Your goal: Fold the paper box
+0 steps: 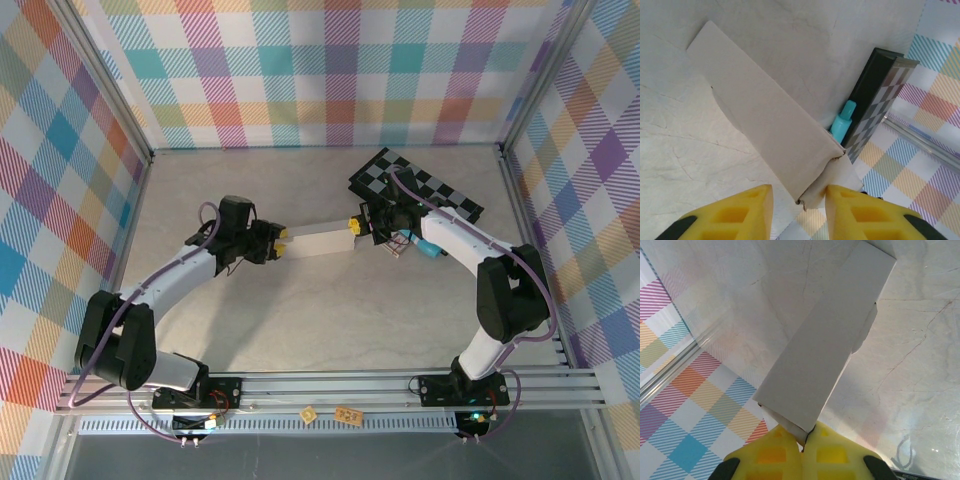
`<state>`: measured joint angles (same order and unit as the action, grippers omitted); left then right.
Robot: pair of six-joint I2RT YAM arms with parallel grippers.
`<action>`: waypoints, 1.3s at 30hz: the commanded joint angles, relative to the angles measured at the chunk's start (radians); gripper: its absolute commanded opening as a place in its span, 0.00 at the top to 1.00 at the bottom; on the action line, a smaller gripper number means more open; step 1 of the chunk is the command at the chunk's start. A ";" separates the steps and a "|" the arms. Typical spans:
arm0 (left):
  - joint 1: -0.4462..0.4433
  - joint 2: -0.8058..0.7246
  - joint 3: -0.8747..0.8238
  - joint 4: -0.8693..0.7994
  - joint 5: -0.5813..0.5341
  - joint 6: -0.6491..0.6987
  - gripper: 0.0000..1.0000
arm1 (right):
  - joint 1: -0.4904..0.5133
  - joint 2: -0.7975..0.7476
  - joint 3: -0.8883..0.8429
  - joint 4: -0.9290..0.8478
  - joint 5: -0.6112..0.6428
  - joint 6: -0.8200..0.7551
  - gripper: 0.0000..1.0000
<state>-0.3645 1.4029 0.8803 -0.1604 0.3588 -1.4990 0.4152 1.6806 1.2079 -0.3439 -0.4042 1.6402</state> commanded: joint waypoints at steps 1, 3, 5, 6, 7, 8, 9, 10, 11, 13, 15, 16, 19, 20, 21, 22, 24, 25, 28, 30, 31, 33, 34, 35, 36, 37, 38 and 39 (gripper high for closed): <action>-0.005 0.023 -0.033 -0.056 0.008 0.010 0.70 | 0.000 0.041 -0.021 -0.168 0.058 0.011 0.91; -0.005 0.014 0.003 -0.102 -0.001 0.043 0.69 | 0.001 0.032 -0.013 -0.192 0.064 -0.005 0.87; -0.005 -0.001 0.028 -0.153 -0.008 0.067 0.67 | 0.001 0.021 -0.003 -0.221 0.069 -0.028 0.83; -0.005 -0.012 0.039 -0.171 -0.013 0.076 0.66 | 0.001 0.009 0.006 -0.243 0.073 -0.046 0.82; -0.005 -0.025 0.047 -0.188 -0.018 0.086 0.65 | 0.000 0.001 0.013 -0.265 0.077 -0.062 0.81; -0.005 -0.040 0.056 -0.209 -0.021 0.104 0.64 | 0.000 -0.011 0.014 -0.288 0.079 -0.079 0.79; -0.005 -0.059 0.067 -0.228 -0.024 0.123 0.63 | 0.000 -0.027 0.003 -0.296 0.078 -0.092 0.79; -0.005 -0.075 0.078 -0.252 -0.028 0.148 0.62 | 0.000 -0.045 -0.012 -0.296 0.073 -0.100 0.79; -0.005 -0.094 0.095 -0.288 -0.037 0.180 0.62 | 0.001 -0.066 -0.033 -0.298 0.070 -0.111 0.78; -0.005 -0.133 0.126 -0.365 -0.061 0.237 0.60 | 0.000 -0.109 -0.084 -0.299 0.068 -0.133 0.78; -0.005 -0.174 0.148 -0.440 -0.086 0.291 0.60 | 0.000 -0.151 -0.134 -0.316 0.073 -0.158 0.77; -0.005 -0.190 0.149 -0.463 -0.092 0.304 0.59 | 0.000 -0.167 -0.161 -0.315 0.069 -0.161 0.75; -0.001 -0.223 0.136 -0.489 -0.098 0.340 0.59 | 0.001 -0.204 -0.241 -0.251 0.021 -0.150 0.71; 0.005 -0.224 0.137 -0.493 -0.098 0.358 0.59 | 0.000 -0.213 -0.249 -0.250 0.012 -0.155 0.71; 0.011 -0.220 0.145 -0.497 -0.098 0.376 0.59 | 0.001 -0.222 -0.243 -0.261 0.009 -0.177 0.69; 0.016 -0.215 0.152 -0.496 -0.100 0.394 0.59 | 0.000 -0.229 -0.223 -0.295 0.021 -0.205 0.66; 0.019 -0.200 0.185 -0.486 -0.106 0.438 0.59 | -0.002 -0.249 -0.158 -0.387 0.070 -0.296 0.55; 0.019 -0.194 0.204 -0.480 -0.114 0.464 0.59 | -0.008 -0.261 -0.126 -0.428 0.102 -0.342 0.44; 0.027 -0.189 0.251 -0.425 -0.090 0.587 0.52 | -0.029 -0.318 -0.037 -0.507 0.228 -0.576 0.01; 0.029 -0.214 0.255 -0.368 -0.080 0.678 0.00 | -0.030 -0.369 0.036 -0.594 0.354 -0.727 0.01; 0.029 -0.226 0.249 -0.354 -0.085 0.700 0.00 | -0.030 -0.397 0.052 -0.610 0.402 -0.790 0.01; 0.030 -0.262 0.235 -0.346 -0.128 0.743 0.00 | -0.030 -0.486 0.062 -0.650 0.530 -0.891 0.01; 0.030 -0.279 0.226 -0.341 -0.147 0.765 0.00 | -0.032 -0.525 0.058 -0.653 0.584 -0.930 0.01; 0.030 -0.300 0.218 -0.338 -0.171 0.796 0.00 | -0.032 -0.585 0.045 -0.658 0.651 -0.963 0.01; 0.030 -0.322 0.212 -0.342 -0.206 0.831 0.00 | -0.032 -0.642 0.027 -0.660 0.731 -0.981 0.01; 0.031 -0.340 0.208 -0.347 -0.241 0.861 0.00 | -0.032 -0.689 0.003 -0.659 0.808 -0.988 0.01; 0.030 -0.361 0.201 -0.354 -0.300 0.899 0.00 | -0.033 -0.747 -0.037 -0.631 0.894 -1.017 0.01; 0.029 -0.380 0.193 -0.372 -0.390 0.928 0.00 | -0.035 -0.807 -0.102 -0.581 0.951 -1.058 0.01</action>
<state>-0.3435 1.0821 1.0958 -0.5259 0.1551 -0.7197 0.3866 0.9779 1.2064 -0.8997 0.2474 0.7574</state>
